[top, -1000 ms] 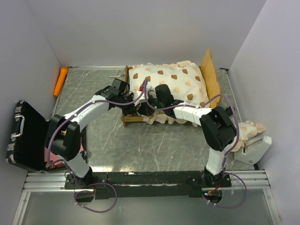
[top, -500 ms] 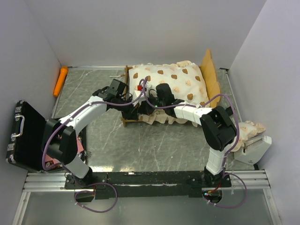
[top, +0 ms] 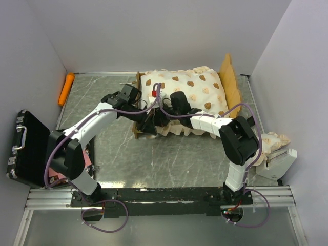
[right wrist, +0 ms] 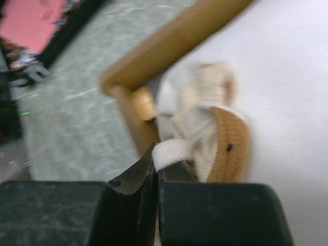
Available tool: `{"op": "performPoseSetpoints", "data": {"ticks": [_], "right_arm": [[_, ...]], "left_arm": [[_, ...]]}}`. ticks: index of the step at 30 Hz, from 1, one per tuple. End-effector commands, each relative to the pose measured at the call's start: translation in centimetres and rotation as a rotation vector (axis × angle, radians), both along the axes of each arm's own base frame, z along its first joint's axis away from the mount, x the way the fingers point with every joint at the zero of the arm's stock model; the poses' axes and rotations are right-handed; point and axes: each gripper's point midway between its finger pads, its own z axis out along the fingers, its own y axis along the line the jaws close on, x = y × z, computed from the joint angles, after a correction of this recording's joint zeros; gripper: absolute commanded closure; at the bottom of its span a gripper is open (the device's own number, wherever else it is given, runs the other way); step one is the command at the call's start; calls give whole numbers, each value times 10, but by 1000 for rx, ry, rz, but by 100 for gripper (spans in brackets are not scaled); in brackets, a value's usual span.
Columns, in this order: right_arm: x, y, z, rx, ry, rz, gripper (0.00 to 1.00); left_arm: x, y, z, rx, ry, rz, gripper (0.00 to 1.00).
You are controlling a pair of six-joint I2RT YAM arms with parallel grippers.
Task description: Set up the pet bed
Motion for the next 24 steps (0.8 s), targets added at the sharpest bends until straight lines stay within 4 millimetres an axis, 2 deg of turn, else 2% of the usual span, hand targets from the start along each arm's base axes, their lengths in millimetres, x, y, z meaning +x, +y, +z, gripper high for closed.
{"op": "performPoseSetpoints", "data": {"ticks": [1,4,6,7,9,11,12,14,15,17,20,24], "right_arm": [[48,-17,5,-58,-139,-129,100],[52,-17,3,-67,-135,-137,100],[50,-17,4,-59,-133,-131,100],[49,-16,5,-54,-134,-128,100],[47,-16,8,-44,-136,-125,100],[45,-16,9,-41,-134,-120,100],[43,-15,8,-43,-131,-110,100],[38,-14,10,-40,-131,-90,100],[34,-13,12,-38,-136,-78,100],[24,-10,15,-42,-139,-40,100],[10,-1,15,-69,-130,9,100],[2,9,8,-86,-102,34,100]], "left_arm": [[-70,-27,64,-192,157,-174,87],[-71,-32,48,-137,91,-172,90],[-64,-25,33,-96,83,-144,98],[-58,-20,24,-65,68,-127,99],[-37,-8,8,1,20,-58,99],[-8,6,9,18,-69,33,98],[9,17,8,55,-129,90,91],[35,32,10,121,-274,165,68],[45,38,12,142,-335,198,63],[64,48,14,179,-445,262,57],[71,55,5,207,-481,253,52],[65,62,-28,286,-440,165,43]]}}
